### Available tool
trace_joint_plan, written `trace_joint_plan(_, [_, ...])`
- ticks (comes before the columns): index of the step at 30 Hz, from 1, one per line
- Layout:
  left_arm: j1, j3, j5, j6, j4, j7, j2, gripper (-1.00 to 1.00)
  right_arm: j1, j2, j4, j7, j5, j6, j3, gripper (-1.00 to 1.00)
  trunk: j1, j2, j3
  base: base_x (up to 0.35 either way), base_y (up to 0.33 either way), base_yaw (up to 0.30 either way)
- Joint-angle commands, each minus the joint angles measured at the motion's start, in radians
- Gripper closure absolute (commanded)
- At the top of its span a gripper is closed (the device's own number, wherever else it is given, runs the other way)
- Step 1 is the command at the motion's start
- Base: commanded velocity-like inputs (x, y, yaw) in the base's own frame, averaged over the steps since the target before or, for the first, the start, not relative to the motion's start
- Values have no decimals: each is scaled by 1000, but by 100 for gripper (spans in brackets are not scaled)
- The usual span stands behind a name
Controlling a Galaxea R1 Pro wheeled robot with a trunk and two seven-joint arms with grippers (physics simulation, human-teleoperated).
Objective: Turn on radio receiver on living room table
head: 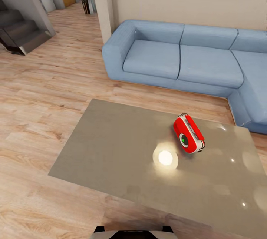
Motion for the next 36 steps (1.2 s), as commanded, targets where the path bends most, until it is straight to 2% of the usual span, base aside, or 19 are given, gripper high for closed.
trace_joint_plan(1, [0, 0, 0, 0, 0, 0, 0, 100, 0, 0, 1, 0, 0, 0, 0, -100, 0, 0, 2, 0, 0, 0])
trace_joint_plan(36, [0, -1, 0, 0, 0, 0, 0, 100, 0, 0, 2, 2, 0, -3, -2, -100, 0, 0, 57, 0, 0, 0])
